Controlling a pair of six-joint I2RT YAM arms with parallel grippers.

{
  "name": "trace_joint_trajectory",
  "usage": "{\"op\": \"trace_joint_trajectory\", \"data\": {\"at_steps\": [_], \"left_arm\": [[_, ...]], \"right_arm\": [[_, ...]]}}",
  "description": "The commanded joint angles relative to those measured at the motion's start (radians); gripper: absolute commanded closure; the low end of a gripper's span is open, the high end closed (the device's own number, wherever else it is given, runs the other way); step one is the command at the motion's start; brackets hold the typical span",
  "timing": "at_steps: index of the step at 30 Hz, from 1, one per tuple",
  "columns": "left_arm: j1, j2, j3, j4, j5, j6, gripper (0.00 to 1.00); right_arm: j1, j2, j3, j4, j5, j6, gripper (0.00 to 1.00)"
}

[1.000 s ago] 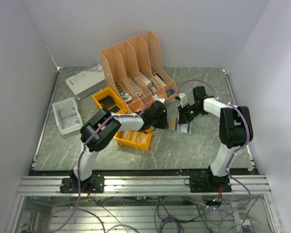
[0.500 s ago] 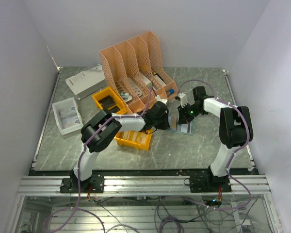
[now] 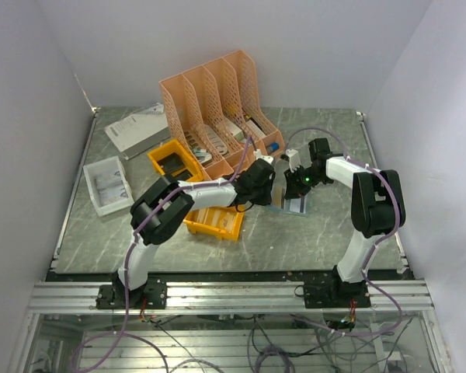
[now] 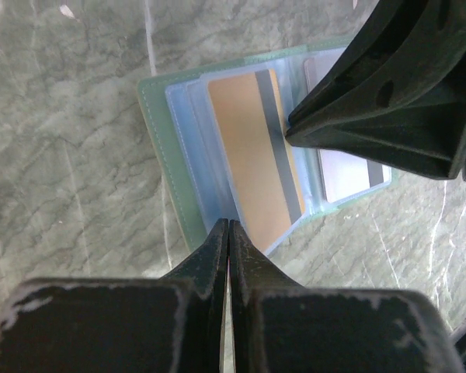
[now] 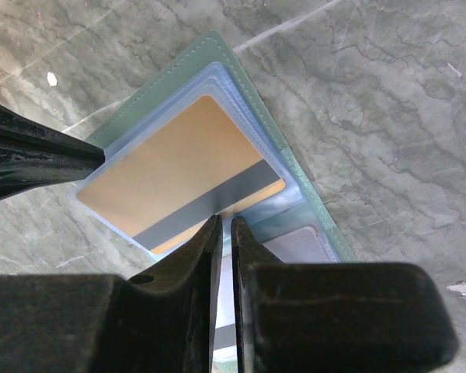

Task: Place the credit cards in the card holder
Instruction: Turn over the card slot in the card holder.

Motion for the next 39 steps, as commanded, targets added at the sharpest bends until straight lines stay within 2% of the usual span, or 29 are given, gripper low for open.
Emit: {"op": "trace_joint_trajectory", "data": {"at_steps": [1, 11, 16, 24, 30, 39], "left_arm": [[-0.013, -0.003, 0.071, -0.087, -0.069, 0.050, 0.93], [-0.020, 0.012, 0.091, -0.073, -0.024, 0.059, 0.93], [-0.020, 0.007, 0.081, -0.041, 0.001, 0.050, 0.92], [-0.022, 0.012, 0.068, 0.025, 0.052, 0.028, 0.90], [-0.027, 0.022, 0.087, 0.058, 0.081, 0.023, 0.88], [-0.075, 0.115, 0.189, 0.093, 0.143, 0.000, 0.85]], "right_arm": [[0.000, -0.009, 0.007, 0.009, 0.037, -0.012, 0.88], [-0.002, -0.014, 0.007, 0.007, 0.032, -0.012, 0.88], [-0.016, -0.026, 0.009, 0.001, 0.016, -0.012, 0.82], [-0.070, -0.082, 0.010, -0.012, -0.036, -0.022, 0.80], [-0.147, -0.130, 0.018, -0.035, -0.118, -0.030, 0.80], [-0.339, -0.211, 0.002, -0.016, -0.215, -0.014, 0.83]]}}
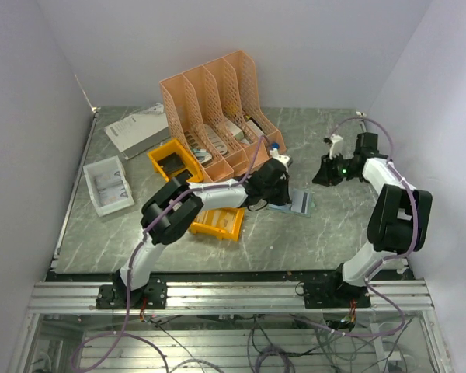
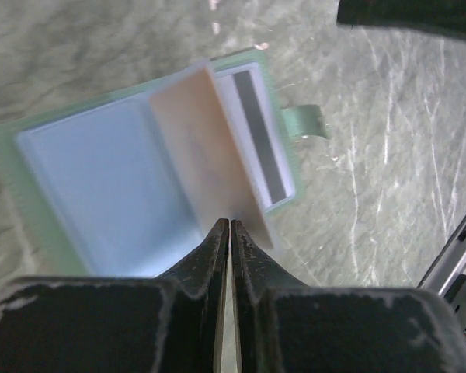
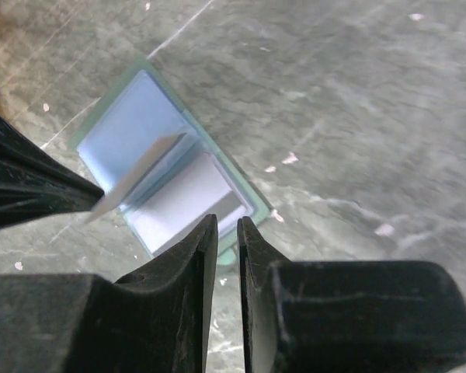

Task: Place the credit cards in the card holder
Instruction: Turn over the card slot in the card holder, then pick up the credit card from the storage box.

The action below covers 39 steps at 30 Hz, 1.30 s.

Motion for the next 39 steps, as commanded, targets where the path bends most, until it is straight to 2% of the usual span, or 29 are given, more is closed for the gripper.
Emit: {"op": "trace_joint_trajectory", "data": {"at_steps": [1, 4, 9, 19, 21, 25, 31, 32, 35, 39], "left_arm": [[-0.036, 0.061, 0.081, 0.048, 0.057, -0.016, 0.84], [-0.050, 0.097, 0.124, 0.032, 0.054, -0.012, 0.78], [-0.054, 0.068, 0.103, 0.047, 0.023, 0.003, 0.77], [-0.050, -0.373, -0.255, 0.142, -0.278, 0.161, 0.75], [-0.048, -0.455, -0.318, 0.120, -0.340, 0.177, 0.71], [-0.018, -0.571, -0.394, -0.019, -0.412, 0.149, 0.55], [0.074, -0.685, -0.467, -0.295, -0.363, 0.066, 0.51], [0.089, -0.718, -0.489, -0.319, -0.340, 0.061, 0.47], [0.155, -0.785, -0.565, -0.335, -0.251, 0.054, 0.38], [0.236, -0.826, -0.651, -0.281, -0.131, 0.052, 0.34]], "right_arm": [[-0.064, -0.054, -0.001, 0.008, -0.069, 0.006, 0.84], [-0.093, -0.061, -0.007, 0.011, -0.087, 0.009, 0.84], [-0.114, -0.085, -0.016, 0.010, -0.125, -0.005, 0.85], [-0.094, -0.164, -0.067, 0.002, -0.387, -0.064, 0.85], [-0.073, -0.181, -0.085, 0.009, -0.428, -0.067, 0.85], [0.000, -0.207, -0.110, 0.046, -0.466, -0.057, 0.83], [0.164, -0.202, -0.112, 0.089, -0.447, -0.017, 0.82], [0.191, -0.200, -0.112, 0.097, -0.440, -0.008, 0.82], [0.240, -0.186, -0.105, 0.099, -0.415, -0.005, 0.82], [0.266, -0.174, -0.102, 0.103, -0.396, 0.007, 0.81]]}}
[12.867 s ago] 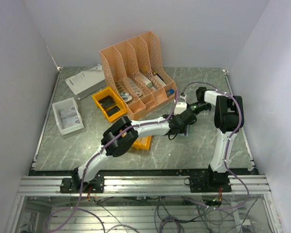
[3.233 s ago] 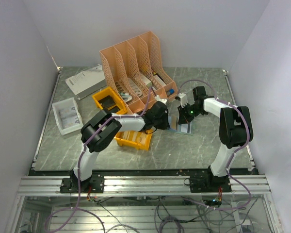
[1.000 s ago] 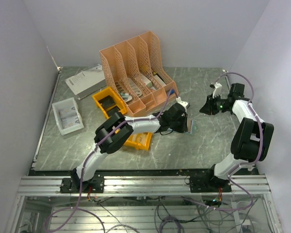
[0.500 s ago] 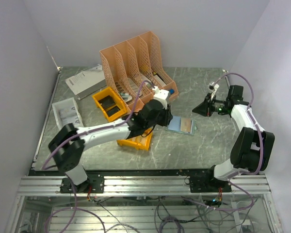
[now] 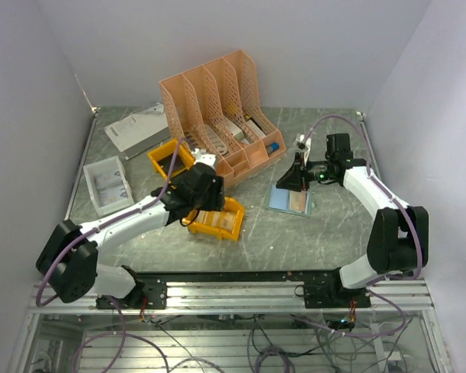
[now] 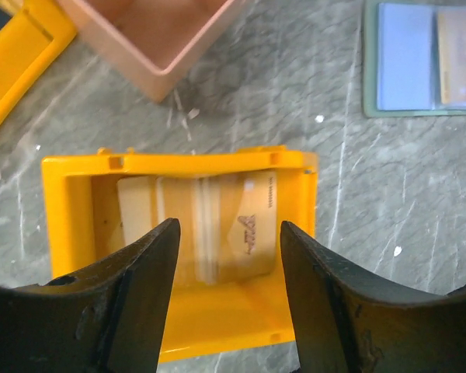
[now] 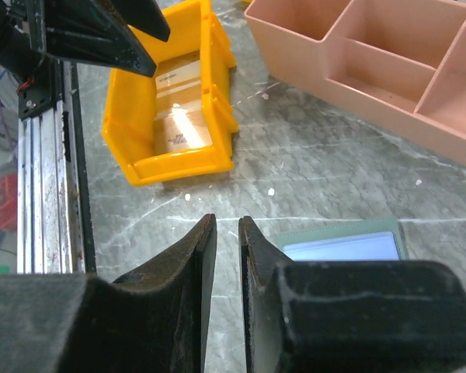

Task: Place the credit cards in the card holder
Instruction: Pick up the credit card from the storage box.

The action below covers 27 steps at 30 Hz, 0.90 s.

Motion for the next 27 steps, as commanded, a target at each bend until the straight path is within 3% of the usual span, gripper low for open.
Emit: {"op": "trace_joint_trajectory", "data": {"at_steps": [1, 8, 18, 27], "left_arm": [[0.068, -0.039, -0.059, 0.023, 0.167, -0.021, 0.34], [0.090, 0.061, -0.076, 0.101, 0.286, -0.017, 0.34], [0.090, 0.167, -0.066, 0.095, 0.282, 0.003, 0.33], [0.091, 0.214, -0.083, 0.166, 0.401, -0.036, 0.36]], "right_arm": [[0.017, 0.012, -0.002, 0.023, 0.023, 0.020, 0.81], [0.019, 0.022, 0.007, 0.011, 0.053, 0.013, 0.81], [0.020, 0.035, 0.013, -0.001, 0.056, 0.007, 0.81], [0.020, 0.039, 0.014, -0.001, 0.064, 0.005, 0.81]]}}
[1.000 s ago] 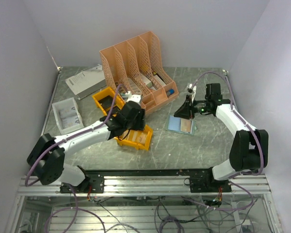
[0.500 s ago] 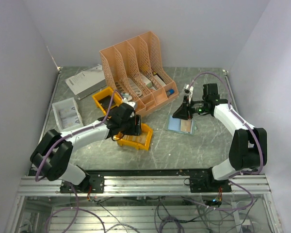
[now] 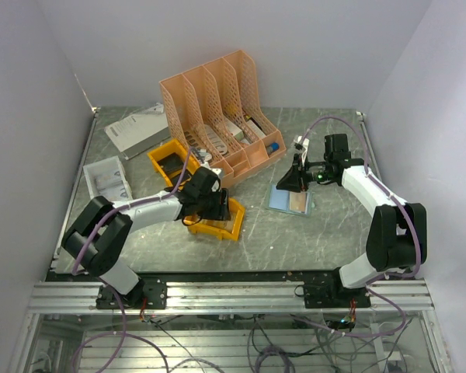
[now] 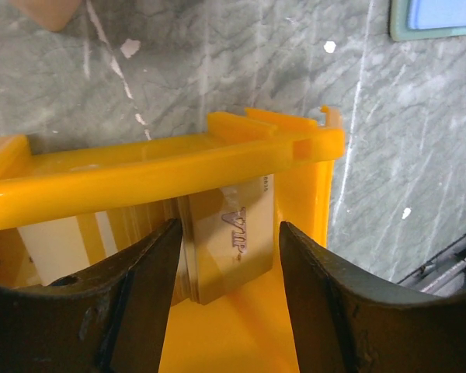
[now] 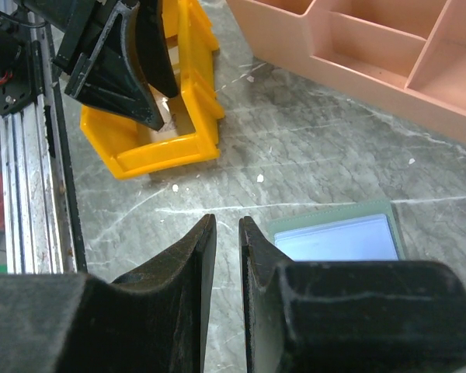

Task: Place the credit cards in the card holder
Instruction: Pick up the credit card from the storage box.

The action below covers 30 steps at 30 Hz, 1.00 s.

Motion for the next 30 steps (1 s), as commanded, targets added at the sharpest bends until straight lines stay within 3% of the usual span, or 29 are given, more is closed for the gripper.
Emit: {"op": "trace_joint_trajectory", "data": {"at_steps": [1, 12, 23, 30], "left_arm": [[0.006, 0.005, -0.017, 0.063, 0.096, -0.023, 0.37], [0.007, -0.003, -0.029, 0.188, 0.212, -0.107, 0.54], [0.005, 0.053, -0.081, 0.427, 0.349, -0.226, 0.56], [-0.017, 0.079, -0.019, 0.258, 0.224, -0.157, 0.52]], "right_arm": [[0.005, 0.013, 0.014, -0.002, 0.004, -0.006, 0.81], [0.004, 0.010, 0.016, -0.005, 0.011, -0.007, 0.81], [0.005, 0.015, 0.019, -0.012, 0.018, -0.013, 0.81], [0.004, 0.016, 0.021, -0.013, 0.017, -0.013, 0.81]]}}
